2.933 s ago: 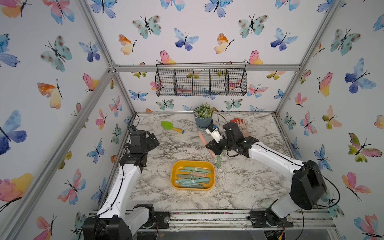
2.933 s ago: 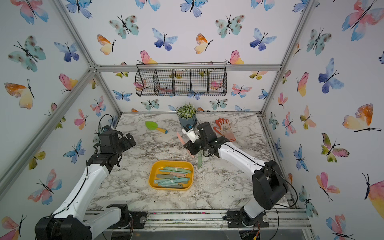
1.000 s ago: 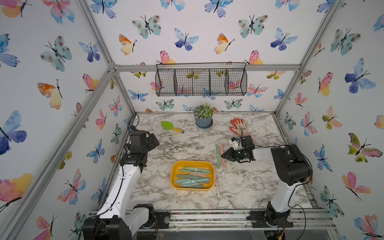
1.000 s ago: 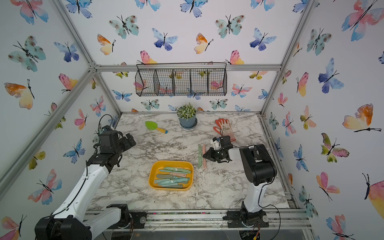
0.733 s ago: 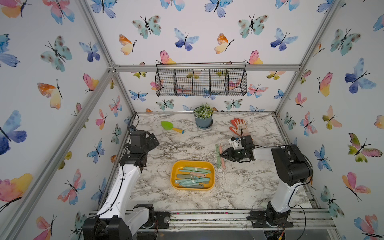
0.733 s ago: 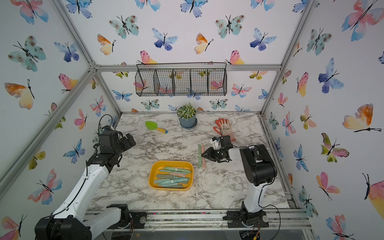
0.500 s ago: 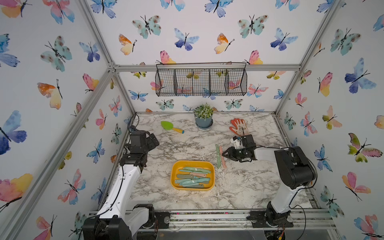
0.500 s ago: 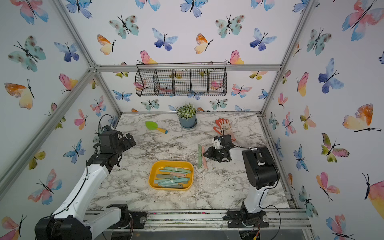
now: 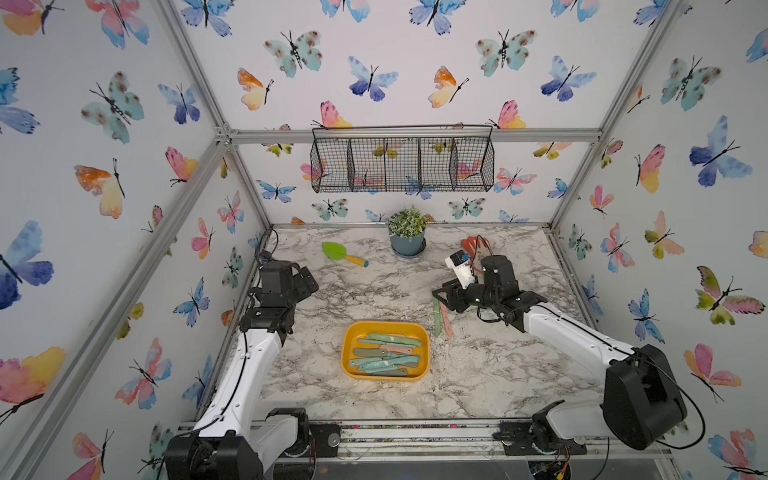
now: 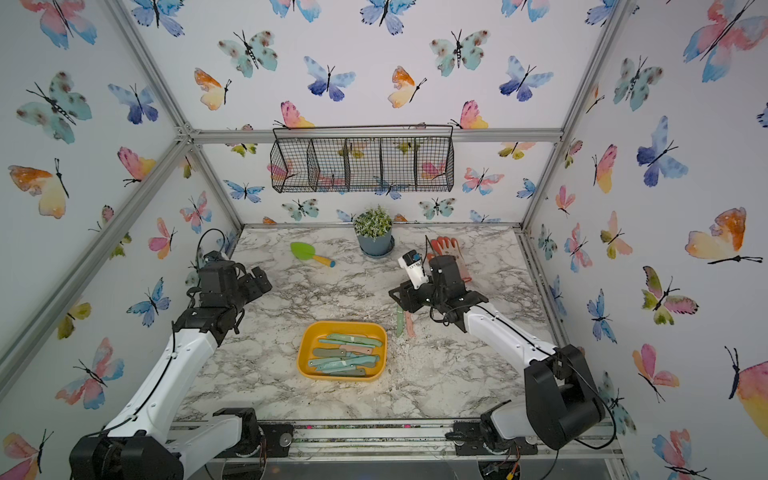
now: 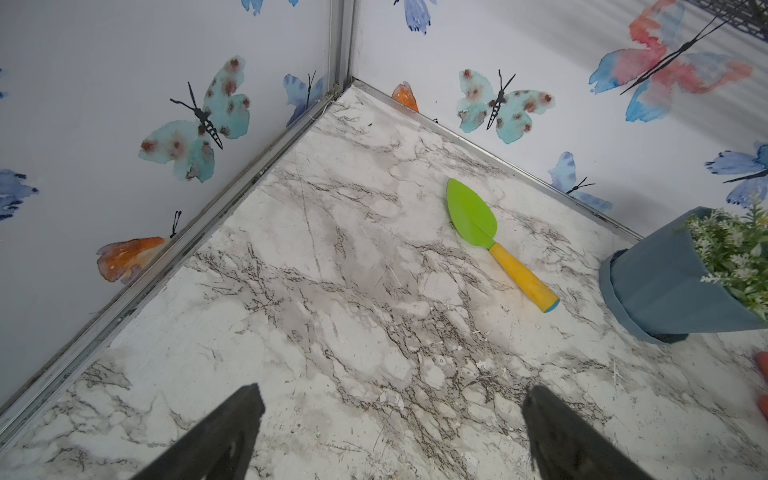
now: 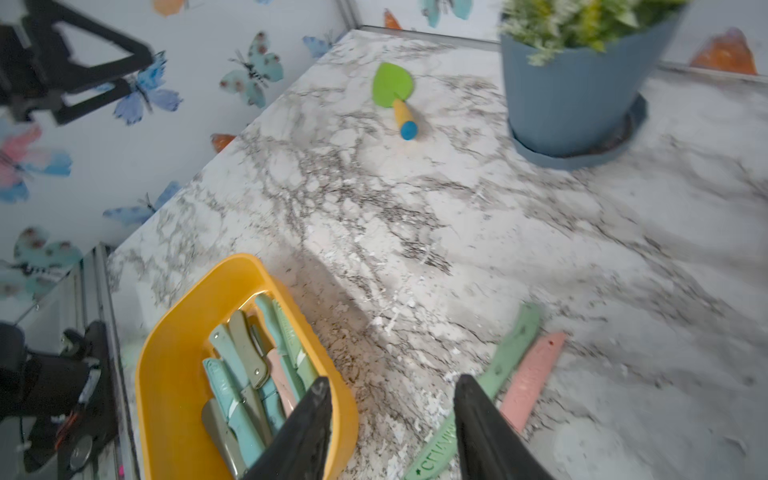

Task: Take the fruit knife out of the storage box
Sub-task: Adjust the fruit knife in the storage box.

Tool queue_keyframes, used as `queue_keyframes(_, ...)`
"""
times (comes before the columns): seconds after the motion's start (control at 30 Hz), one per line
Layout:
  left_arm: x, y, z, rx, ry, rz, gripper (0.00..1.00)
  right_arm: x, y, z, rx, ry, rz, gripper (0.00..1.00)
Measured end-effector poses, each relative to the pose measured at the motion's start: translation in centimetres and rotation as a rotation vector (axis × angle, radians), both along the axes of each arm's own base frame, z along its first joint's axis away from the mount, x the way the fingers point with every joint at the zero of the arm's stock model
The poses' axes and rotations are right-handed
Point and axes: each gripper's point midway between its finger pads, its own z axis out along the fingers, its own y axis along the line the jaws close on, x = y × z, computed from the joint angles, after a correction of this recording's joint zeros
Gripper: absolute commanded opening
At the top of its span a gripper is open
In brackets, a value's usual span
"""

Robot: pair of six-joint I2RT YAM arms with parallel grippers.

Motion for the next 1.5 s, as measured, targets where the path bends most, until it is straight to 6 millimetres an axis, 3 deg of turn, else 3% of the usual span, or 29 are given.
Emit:
queue_keyframes(0.17, 0.0, -0.1, 0.0, -0.004, 0.000, -0.007, 0.98, -5.2, 5.2, 0.6, -0.069, -0.118, 0.272, 0.54)
queue_keyframes(0.27, 0.0, -0.3, 0.0, -0.010, 0.000, -0.015, 0.98, -7.0, 8.1, 0.7, -0.123, -0.151, 0.396, 0.54)
queue_keyframes(0.43, 0.1, -1.0, 0.0, -0.033, -0.001, -0.049, 0.98, -8.4, 10.8, -2.6, -0.280, -0.124, 0.499, 0.54)
queue_keyframes(0.6, -0.6, -2.9, -1.0, -0.095, 0.045, -0.139, 0.98, -9.9, 10.5, -7.7, -0.473, -0.045, 0.554, 0.54)
queue_keyframes(0.8, -2.7, -6.2, -1.6, -0.154, 0.098, -0.279, 0.98, -10.8, 9.1, -11.4, -0.642, 0.012, 0.577, 0.52)
queue_keyframes(1.03, -5.8, -9.2, 0.4, -0.196, 0.021, -0.450, 0.98, -11.0, 8.1, -12.6, -0.734, 0.033, 0.581, 0.51)
queue_keyframes(1.2, -7.4, -9.8, -0.2, -0.194, 0.001, -0.507, 0.98, -11.4, 8.3, -13.5, -0.784, 0.033, 0.598, 0.51)
queue_keyframes(1.5, -8.2, -11.3, -0.1, -0.218, -0.023, -0.592, 0.99, -12.2, 7.7, -15.1, -0.849, 0.055, 0.621, 0.49)
